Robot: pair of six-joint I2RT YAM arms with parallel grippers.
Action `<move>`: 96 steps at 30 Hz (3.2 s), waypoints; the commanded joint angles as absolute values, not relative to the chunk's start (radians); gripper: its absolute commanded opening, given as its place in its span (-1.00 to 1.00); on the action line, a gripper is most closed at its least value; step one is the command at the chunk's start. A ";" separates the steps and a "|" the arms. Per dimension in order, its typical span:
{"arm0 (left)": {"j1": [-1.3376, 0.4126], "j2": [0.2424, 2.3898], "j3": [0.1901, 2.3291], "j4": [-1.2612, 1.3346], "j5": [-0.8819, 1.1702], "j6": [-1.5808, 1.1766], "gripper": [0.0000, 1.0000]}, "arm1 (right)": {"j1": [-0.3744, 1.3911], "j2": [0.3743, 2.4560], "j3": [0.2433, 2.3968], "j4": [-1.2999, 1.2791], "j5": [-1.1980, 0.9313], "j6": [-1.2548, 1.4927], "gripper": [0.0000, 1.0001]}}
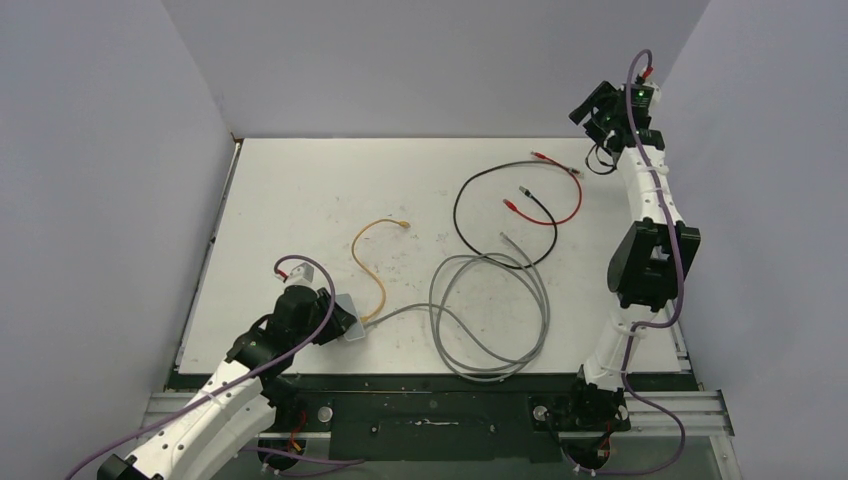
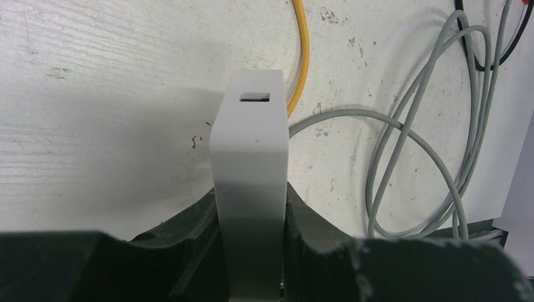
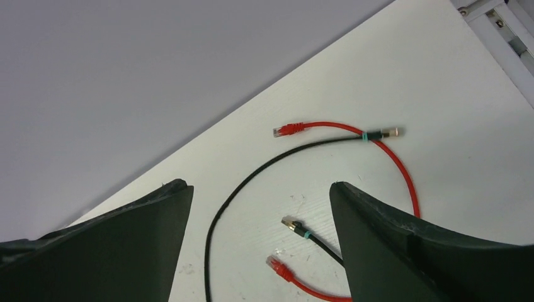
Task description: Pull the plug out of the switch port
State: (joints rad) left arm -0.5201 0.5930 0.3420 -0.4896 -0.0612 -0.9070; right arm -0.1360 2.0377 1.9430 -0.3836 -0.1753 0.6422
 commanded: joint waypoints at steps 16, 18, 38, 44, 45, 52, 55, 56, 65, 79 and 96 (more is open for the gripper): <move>-0.495 0.667 0.366 -0.396 0.019 -0.851 -1.00 | -0.063 1.865 1.778 -0.324 -0.285 0.650 0.95; -0.486 0.692 0.382 -0.384 0.040 -0.845 -1.00 | -0.028 1.856 1.738 -0.311 -0.315 0.643 0.96; -0.245 0.894 0.469 -0.170 0.520 -0.733 -1.00 | 0.237 1.691 1.366 -0.298 -0.617 0.558 1.00; -0.233 0.958 0.519 -0.132 0.634 -0.679 -1.00 | 0.297 1.663 1.315 -0.257 -0.712 0.553 0.92; -0.232 0.964 0.525 -0.124 0.650 -0.675 -1.00 | 0.308 1.661 1.306 -0.245 -0.731 0.551 0.91; -0.225 0.970 0.535 -0.031 0.744 -0.683 -0.95 | 0.386 1.657 1.280 -0.198 -0.870 0.502 0.86; -0.222 0.963 0.535 -0.015 0.779 -0.683 -1.00 | 0.411 1.647 1.265 -0.166 -0.916 0.496 0.85; -0.221 0.958 0.534 0.002 0.783 -0.684 -1.00 | 0.417 1.644 1.257 -0.153 -0.930 0.498 0.85; -0.200 0.917 0.474 0.223 0.860 -0.806 -1.00 | 0.445 1.626 1.213 -0.054 -1.052 0.514 0.85; -0.153 0.911 0.487 0.350 0.975 -0.870 -1.00 | 0.492 1.604 1.213 -0.014 -1.139 0.522 0.85; -0.118 0.907 0.494 0.444 1.040 -0.940 -1.00 | 0.577 1.606 1.213 -0.008 -1.229 0.545 0.87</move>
